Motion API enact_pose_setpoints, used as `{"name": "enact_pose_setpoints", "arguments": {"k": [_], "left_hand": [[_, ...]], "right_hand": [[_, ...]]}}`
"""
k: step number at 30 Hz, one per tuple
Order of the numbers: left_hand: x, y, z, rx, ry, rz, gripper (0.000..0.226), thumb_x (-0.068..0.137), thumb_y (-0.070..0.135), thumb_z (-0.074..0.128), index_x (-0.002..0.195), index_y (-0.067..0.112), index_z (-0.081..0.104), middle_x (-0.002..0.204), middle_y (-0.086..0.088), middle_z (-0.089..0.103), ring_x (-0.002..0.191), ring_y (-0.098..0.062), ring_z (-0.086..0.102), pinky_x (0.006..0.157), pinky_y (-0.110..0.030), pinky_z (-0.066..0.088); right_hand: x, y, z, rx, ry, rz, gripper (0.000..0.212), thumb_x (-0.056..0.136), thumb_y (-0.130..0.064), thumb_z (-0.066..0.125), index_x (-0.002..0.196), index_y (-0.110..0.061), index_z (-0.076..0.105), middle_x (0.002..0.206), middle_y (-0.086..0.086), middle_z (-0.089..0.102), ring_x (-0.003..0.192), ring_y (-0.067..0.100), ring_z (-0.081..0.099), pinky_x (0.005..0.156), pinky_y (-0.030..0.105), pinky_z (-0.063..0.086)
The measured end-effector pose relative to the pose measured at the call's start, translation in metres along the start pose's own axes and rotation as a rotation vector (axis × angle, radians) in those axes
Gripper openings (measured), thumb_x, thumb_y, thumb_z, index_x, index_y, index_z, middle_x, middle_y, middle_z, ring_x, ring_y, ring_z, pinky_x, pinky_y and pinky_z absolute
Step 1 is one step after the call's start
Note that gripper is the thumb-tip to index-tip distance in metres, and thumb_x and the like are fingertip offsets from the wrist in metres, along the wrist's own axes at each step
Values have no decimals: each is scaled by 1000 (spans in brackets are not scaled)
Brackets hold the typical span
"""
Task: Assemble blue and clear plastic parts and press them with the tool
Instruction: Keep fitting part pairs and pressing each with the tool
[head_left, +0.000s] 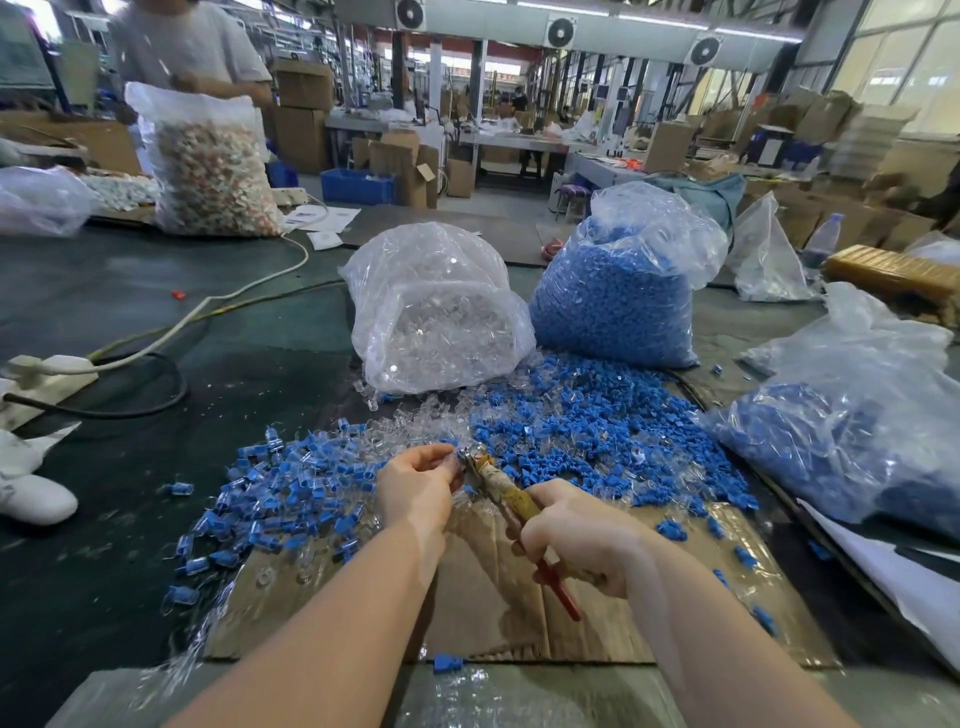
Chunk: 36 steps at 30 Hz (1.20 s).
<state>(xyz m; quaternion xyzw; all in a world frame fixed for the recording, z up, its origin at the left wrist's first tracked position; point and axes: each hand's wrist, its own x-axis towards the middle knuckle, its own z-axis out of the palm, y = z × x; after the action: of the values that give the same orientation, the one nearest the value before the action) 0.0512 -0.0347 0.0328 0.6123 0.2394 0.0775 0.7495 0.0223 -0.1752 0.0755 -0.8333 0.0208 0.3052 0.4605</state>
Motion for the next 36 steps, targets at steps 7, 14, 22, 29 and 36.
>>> {"name": "enact_pose_setpoints", "arguments": {"k": [7,14,22,29,36], "left_hand": [[0,0,1,20,26,-2,17,85,-2,59,94,11,66,88,-4,65,79,-12,62,64,-19,48],[-1,2,2,2,16,0,17,85,-2,60,86,15,64,87,-3,65,79,-12,62,69,-20,51],[1,1,2,-12,11,-1,15,85,-1,61,88,14,65,84,-2,65,74,-11,62,64,-19,50],[2,5,-1,5,-2,5,17,85,-2,60,83,13,65,80,-2,64,71,-10,62,61,-17,49],[5,4,-3,20,-25,8,17,83,-4,62,83,13,66,81,-3,65,74,-14,63,67,-22,52]], "right_hand": [[0,0,1,-19,4,-9,24,79,3,52,88,-18,45,85,5,50,64,11,50,56,20,44],[1,3,-1,41,27,-9,27,75,4,52,95,-14,48,91,10,56,72,18,56,69,30,53],[2,4,0,93,7,9,34,73,3,53,101,-16,52,98,11,52,90,25,58,88,45,53],[-7,-3,2,-26,-10,-11,21,80,3,50,86,-17,47,84,3,49,65,13,48,48,15,40],[-6,-3,4,-104,64,-33,20,84,3,47,82,-17,43,79,4,47,60,14,46,38,14,32]]}}
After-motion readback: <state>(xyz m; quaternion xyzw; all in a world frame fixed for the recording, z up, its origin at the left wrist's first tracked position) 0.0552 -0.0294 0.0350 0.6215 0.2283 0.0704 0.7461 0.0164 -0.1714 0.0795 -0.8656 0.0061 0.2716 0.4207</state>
